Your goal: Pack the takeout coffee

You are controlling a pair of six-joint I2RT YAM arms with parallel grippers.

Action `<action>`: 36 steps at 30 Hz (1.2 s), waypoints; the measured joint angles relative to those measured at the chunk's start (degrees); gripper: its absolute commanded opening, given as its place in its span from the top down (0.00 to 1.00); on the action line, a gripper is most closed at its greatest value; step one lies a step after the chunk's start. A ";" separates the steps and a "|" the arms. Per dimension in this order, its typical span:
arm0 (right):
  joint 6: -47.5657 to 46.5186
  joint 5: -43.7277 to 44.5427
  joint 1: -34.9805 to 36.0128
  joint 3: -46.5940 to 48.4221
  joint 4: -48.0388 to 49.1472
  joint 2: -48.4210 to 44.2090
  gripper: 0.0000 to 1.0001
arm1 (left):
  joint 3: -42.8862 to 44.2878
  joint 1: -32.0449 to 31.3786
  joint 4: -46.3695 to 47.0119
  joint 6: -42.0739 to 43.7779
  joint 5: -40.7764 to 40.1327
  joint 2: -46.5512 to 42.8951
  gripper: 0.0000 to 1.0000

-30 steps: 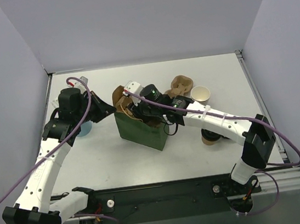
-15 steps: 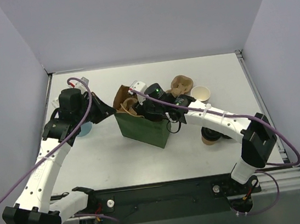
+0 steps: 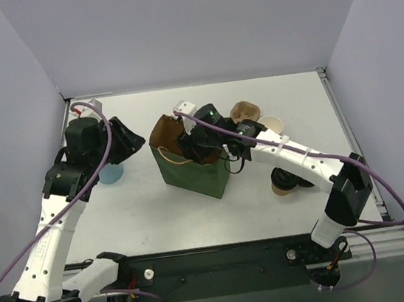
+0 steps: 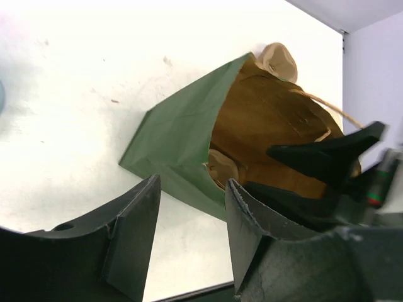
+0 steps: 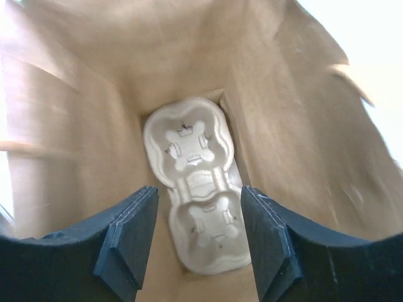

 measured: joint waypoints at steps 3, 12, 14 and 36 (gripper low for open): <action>2.29 0.31 0.00 5.88 -3.61 -0.07 0.44 | 1.88 0.00 -0.02 1.99 -1.99 0.39 0.44; 15.82 4.28 0.33 13.53 -10.91 -5.97 0.44 | 7.85 -0.17 2.43 12.33 -3.23 7.34 0.39; 18.75 7.43 0.72 13.51 -12.90 -8.35 0.43 | 8.72 -0.59 2.84 14.34 -3.26 8.83 0.39; 33.40 21.68 -2.62 17.46 -29.75 -6.73 0.51 | 8.57 -6.34 4.28 22.71 -2.80 12.96 0.47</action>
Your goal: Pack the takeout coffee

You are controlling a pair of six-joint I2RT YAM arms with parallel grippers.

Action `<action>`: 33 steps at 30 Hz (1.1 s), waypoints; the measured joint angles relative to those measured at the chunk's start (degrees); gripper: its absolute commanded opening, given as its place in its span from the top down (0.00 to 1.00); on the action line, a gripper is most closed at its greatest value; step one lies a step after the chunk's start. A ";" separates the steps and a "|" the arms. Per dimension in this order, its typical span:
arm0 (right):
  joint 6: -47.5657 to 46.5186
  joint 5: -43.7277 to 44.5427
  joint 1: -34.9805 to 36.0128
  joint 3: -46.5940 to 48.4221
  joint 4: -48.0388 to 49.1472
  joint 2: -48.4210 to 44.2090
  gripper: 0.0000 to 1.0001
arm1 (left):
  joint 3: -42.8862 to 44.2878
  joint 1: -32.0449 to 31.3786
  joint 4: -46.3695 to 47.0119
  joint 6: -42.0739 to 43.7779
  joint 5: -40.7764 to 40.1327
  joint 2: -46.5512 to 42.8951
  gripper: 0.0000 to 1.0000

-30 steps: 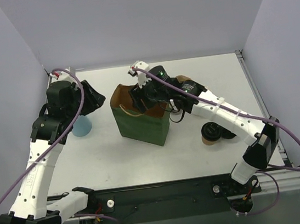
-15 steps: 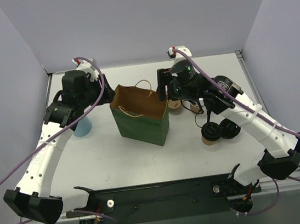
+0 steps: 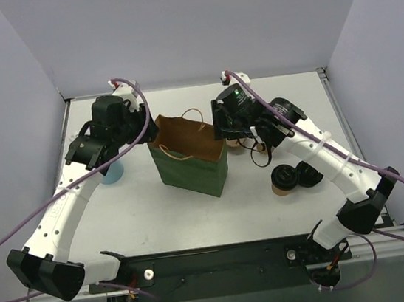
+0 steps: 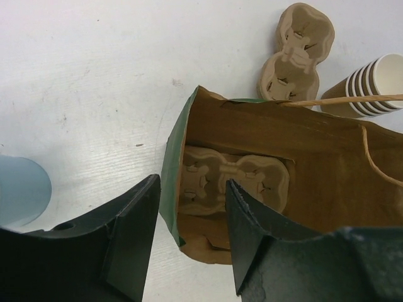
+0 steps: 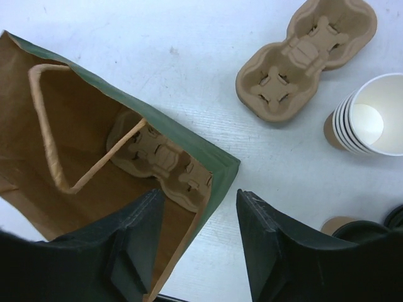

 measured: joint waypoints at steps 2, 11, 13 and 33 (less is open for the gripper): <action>0.52 -0.39 -0.37 -0.48 -0.24 0.74 0.57 | -0.09 -0.20 -0.02 0.26 -0.35 0.46 0.50; 2.19 -2.64 -1.01 -2.16 -1.29 2.60 0.94 | -0.52 -1.16 -0.90 1.20 -1.97 1.29 0.93; 2.56 -2.73 -1.09 -2.05 -1.64 2.60 0.97 | -0.52 -1.31 -1.53 1.44 -2.21 1.38 1.00; -3.63 -5.99 -1.20 -7.39 0.76 -0.83 1.00 | 0.50 -6.40 -12.55 -10.93 -8.39 -8.68 0.35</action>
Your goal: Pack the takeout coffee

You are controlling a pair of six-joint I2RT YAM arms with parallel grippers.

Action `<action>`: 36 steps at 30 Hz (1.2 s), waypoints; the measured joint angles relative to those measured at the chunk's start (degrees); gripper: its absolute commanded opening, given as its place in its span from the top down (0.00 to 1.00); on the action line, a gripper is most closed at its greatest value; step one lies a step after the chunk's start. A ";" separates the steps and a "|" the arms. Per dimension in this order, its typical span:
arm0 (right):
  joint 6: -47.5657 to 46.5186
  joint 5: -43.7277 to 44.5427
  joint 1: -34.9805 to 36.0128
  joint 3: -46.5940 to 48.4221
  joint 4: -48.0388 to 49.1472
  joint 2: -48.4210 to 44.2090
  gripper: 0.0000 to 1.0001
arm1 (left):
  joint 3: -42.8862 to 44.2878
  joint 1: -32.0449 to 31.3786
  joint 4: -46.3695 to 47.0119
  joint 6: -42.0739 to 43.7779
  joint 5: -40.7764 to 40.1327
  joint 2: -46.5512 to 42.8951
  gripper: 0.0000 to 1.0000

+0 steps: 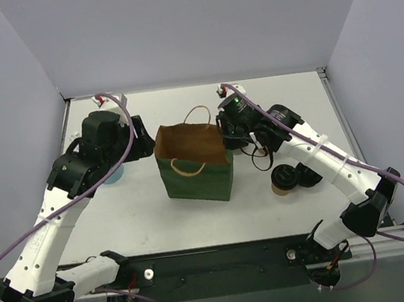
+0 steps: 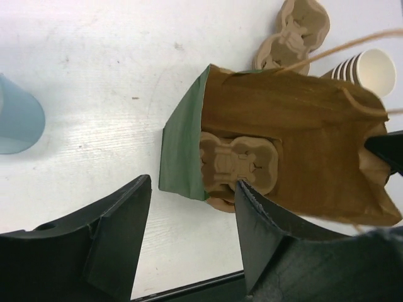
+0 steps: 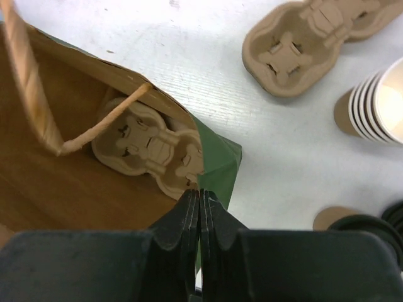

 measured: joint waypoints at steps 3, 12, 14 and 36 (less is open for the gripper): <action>-2.03 -1.29 0.11 -2.47 3.56 -2.19 1.00 | 4.13 0.00 -2.34 -0.04 -2.45 0.15 0.35; -9.05 -2.73 3.21 -16.39 18.25 -14.25 1.00 | 9.03 0.04 -5.46 0.00 -11.85 0.15 0.35; -10.01 -2.86 3.23 -20.48 20.74 -17.11 1.00 | 8.94 0.04 -5.66 0.00 -13.38 -0.24 0.35; -14.45 -1.64 9.64 -35.47 30.86 -30.71 1.00 | 3.30 0.07 -7.17 -0.48 -16.52 -4.68 0.34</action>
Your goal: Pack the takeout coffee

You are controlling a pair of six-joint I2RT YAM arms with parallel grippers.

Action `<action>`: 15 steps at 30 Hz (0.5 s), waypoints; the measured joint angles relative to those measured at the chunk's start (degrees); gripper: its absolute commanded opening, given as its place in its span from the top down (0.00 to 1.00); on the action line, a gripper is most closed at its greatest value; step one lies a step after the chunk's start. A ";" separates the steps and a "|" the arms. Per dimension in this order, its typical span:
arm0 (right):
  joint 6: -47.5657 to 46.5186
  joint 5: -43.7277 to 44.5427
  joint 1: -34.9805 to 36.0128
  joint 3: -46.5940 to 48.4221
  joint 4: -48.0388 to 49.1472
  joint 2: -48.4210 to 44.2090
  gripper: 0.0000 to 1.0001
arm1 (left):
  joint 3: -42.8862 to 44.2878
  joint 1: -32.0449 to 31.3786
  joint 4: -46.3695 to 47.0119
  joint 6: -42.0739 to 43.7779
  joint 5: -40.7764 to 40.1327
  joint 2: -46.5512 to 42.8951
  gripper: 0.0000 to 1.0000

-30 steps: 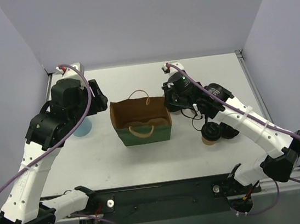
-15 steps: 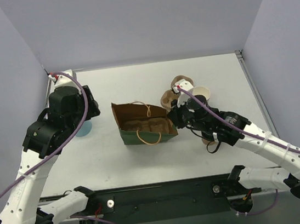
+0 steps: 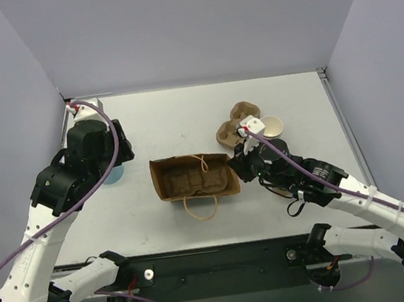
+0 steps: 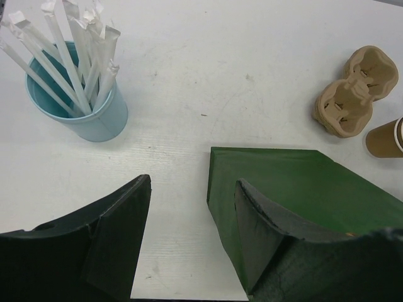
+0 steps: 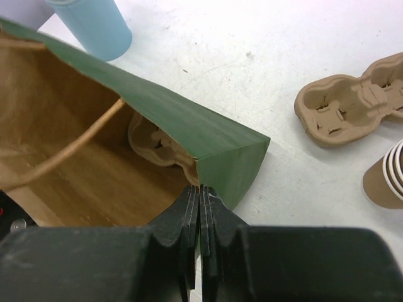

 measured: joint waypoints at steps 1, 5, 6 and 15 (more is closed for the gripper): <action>0.00 0.11 0.31 -0.33 -0.17 -0.31 1.00 | 0.17 -0.02 0.00 -0.02 -0.02 0.22 0.35; -0.07 1.55 1.22 -1.01 -0.63 -1.75 1.00 | 0.26 -0.02 -0.07 0.02 -0.52 0.35 0.35; -0.09 1.99 1.57 -1.44 -0.57 -2.29 1.00 | 0.24 -0.02 -0.07 0.00 -0.76 0.17 0.35; -2.80 5.90 4.57 -3.74 -0.17 -4.92 1.00 | -1.29 0.00 -0.28 -0.04 -1.05 -2.03 0.35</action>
